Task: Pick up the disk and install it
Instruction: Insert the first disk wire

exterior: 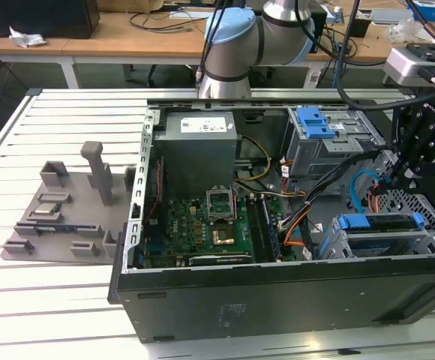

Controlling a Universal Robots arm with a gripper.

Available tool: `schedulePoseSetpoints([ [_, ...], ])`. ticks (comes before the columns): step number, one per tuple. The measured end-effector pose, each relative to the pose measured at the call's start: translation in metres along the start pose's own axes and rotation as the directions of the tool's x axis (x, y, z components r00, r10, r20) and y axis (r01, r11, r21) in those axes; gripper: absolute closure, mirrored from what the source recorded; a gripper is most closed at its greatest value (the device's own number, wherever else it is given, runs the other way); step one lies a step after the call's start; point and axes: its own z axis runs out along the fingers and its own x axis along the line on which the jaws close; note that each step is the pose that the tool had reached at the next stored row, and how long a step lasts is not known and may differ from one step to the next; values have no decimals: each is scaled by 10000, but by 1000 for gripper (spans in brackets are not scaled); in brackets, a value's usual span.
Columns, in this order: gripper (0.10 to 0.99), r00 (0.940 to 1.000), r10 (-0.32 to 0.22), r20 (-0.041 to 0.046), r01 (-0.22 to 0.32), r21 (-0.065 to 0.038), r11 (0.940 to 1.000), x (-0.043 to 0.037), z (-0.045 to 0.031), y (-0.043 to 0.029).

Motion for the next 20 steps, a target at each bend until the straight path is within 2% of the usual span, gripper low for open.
schedulePoseSetpoints([
  [8, 914, 10000, 0, 5, 0, 1, 10000, 0, 0, 0],
  [12, 914, 10000, 0, 4, 0, 0, 10000, 23, 4, 35],
  [16, 914, 10000, 0, 4, 0, 0, 10000, 130, 11, 62],
  [17, 914, 10000, 0, 6, 0, 0, 10000, 173, 14, 63],
  [18, 914, 10000, 0, 4, 0, 0, 10000, 266, 21, 66],
  [20, 914, 10000, 0, 4, 0, 0, 10000, 353, 49, 70],
])
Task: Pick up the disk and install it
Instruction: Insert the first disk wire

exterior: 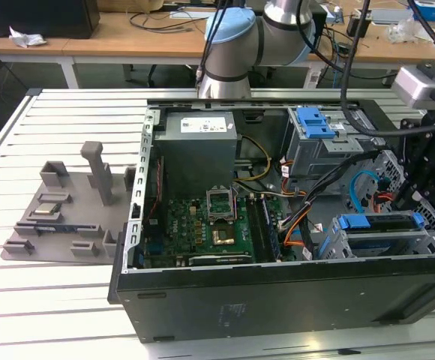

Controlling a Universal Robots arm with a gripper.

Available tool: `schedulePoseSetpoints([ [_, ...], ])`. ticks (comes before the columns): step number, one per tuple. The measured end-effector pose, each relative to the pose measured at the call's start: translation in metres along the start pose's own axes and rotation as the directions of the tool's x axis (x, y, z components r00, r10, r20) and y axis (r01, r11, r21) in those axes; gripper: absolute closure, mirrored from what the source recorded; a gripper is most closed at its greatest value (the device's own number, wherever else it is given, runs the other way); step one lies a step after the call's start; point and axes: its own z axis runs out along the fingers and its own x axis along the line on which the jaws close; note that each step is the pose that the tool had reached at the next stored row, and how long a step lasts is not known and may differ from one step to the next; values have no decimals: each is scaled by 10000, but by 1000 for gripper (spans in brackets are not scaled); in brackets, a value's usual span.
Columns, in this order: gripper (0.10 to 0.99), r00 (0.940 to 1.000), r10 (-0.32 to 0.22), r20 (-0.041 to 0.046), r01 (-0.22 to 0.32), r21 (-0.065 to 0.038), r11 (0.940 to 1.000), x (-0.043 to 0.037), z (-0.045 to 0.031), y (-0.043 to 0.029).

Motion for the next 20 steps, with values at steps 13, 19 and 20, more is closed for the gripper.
schedulePoseSetpoints([
  [13, 914, 10000, 0, 0, 0, -1, 10000, 32, 102, 22],
  [19, 914, 10000, -1, 2, 1, 0, 10000, 36, 118, 30],
  [20, 914, 10000, -1, 2, 1, 0, 10000, 37, 123, 31],
])
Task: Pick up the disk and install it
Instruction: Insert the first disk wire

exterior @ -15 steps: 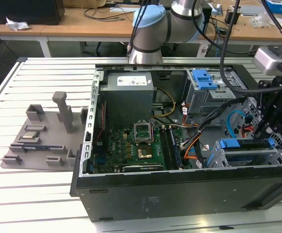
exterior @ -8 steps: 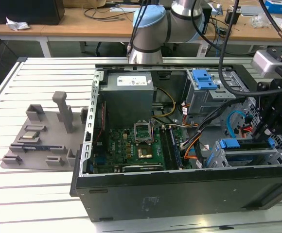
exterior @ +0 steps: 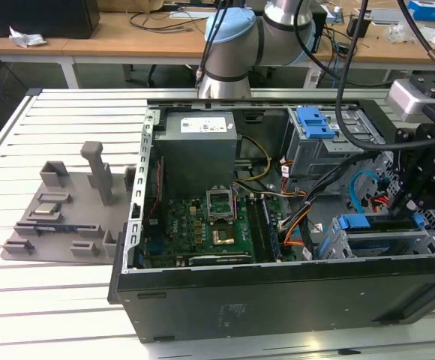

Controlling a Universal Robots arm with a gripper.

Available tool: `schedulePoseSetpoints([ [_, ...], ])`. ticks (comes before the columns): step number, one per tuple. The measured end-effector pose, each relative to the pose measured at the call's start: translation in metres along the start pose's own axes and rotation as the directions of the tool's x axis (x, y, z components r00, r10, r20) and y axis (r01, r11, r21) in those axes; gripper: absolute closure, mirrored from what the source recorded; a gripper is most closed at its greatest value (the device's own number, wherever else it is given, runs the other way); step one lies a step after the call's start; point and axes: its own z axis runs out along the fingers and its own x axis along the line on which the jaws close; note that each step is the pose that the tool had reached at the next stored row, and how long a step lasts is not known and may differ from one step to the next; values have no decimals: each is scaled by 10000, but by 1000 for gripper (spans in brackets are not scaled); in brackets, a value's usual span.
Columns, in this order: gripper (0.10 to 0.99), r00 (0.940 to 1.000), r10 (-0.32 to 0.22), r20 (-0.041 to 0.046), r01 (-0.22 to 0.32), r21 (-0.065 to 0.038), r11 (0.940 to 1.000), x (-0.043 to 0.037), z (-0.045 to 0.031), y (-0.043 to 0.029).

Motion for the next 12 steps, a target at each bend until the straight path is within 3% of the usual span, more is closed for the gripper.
schedulePoseSetpoints([
  [9, 902, 10000, 1, 4, -1, -1, 10000, 2, 31, 0],
  [10, 839, 10000, 1, 3, -1, 0, 10000, 2, 30, 0],
  [12, 839, 10000, 1, -5, -1, 1, 10000, 3, -2, 2],
])
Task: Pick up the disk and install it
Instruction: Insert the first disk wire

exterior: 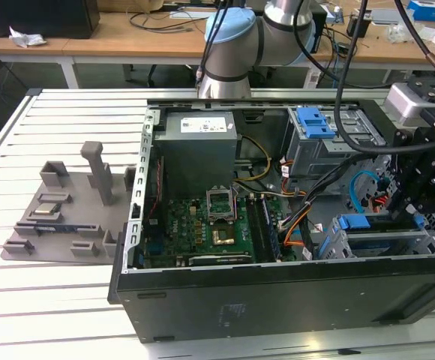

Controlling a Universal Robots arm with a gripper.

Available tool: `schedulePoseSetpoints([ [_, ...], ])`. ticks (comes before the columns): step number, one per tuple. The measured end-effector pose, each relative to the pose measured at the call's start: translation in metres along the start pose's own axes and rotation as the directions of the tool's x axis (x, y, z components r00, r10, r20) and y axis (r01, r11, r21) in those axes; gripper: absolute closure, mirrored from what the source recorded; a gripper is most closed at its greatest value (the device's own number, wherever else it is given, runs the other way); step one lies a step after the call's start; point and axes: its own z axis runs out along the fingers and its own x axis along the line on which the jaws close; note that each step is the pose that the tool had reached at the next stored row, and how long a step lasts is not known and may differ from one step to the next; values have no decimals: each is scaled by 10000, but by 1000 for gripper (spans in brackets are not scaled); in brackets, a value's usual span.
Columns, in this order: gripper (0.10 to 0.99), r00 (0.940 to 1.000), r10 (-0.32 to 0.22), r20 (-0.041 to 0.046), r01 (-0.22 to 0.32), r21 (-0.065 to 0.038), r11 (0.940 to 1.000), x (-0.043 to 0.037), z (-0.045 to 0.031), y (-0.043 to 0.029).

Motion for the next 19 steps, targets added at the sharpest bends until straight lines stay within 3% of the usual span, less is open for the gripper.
schedulePoseSetpoints([
  [4, 851, 10000, 0, -19, 0, -1, 10000, 2, -176, 5],
  [7, 980, 10000, 1, -45, -1, -1, 10000, 4, -313, 10],
  [10, 980, 10000, 1, -67, -1, -1, 10000, 5, -444, 14],
  [12, 980, 10000, 1, -70, -1, -1, 10000, 6, -475, 15],
  [19, 980, 10000, 1, -70, -1, -1, 10000, 6, -479, 15],
])
